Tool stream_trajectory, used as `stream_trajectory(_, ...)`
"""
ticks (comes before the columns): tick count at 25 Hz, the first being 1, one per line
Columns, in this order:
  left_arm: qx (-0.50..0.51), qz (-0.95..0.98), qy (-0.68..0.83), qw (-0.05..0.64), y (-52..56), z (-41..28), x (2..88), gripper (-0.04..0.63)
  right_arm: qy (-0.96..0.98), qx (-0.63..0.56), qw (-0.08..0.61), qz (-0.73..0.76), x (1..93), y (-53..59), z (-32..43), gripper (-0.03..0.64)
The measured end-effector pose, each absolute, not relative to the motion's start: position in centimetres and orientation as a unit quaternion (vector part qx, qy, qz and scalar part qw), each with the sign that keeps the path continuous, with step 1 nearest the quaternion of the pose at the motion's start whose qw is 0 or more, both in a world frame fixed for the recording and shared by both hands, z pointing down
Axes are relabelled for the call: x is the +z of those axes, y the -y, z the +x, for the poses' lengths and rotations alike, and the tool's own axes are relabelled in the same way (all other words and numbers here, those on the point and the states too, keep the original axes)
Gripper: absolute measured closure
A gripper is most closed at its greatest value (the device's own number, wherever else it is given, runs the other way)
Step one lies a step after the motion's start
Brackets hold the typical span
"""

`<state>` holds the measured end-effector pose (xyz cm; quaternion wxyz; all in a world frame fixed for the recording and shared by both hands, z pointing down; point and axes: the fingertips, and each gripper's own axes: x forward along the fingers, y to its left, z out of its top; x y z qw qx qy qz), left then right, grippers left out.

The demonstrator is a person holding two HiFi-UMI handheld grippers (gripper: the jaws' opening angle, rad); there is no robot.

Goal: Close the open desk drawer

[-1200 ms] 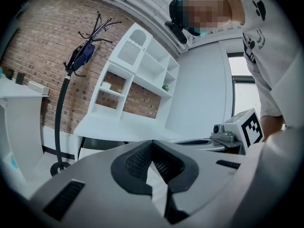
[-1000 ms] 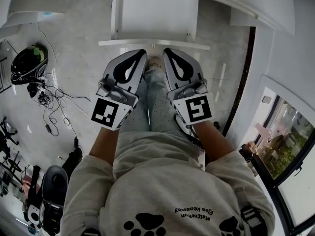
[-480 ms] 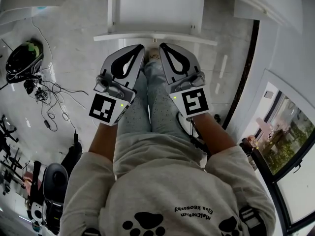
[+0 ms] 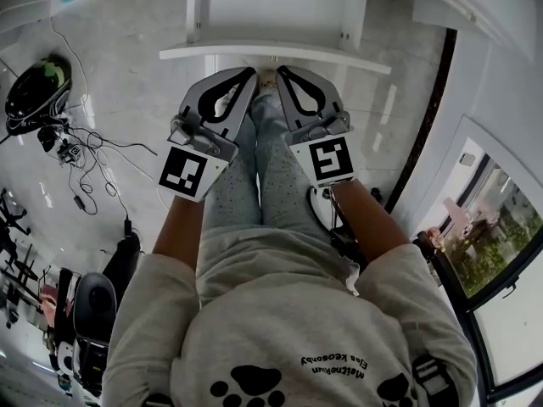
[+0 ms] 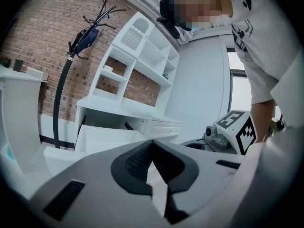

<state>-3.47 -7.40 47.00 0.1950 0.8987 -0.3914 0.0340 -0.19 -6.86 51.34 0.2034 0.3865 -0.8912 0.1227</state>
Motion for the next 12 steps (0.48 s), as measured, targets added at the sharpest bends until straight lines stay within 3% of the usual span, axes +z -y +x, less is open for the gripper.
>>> stream_trajectory(12, 0.079, 0.899, 0.372, 0.216, 6.6, -3.0, 51.4, 0.577, 0.861, 0.171, 0.249, 0.409, 56.7, 6.6, 0.4, 0.584)
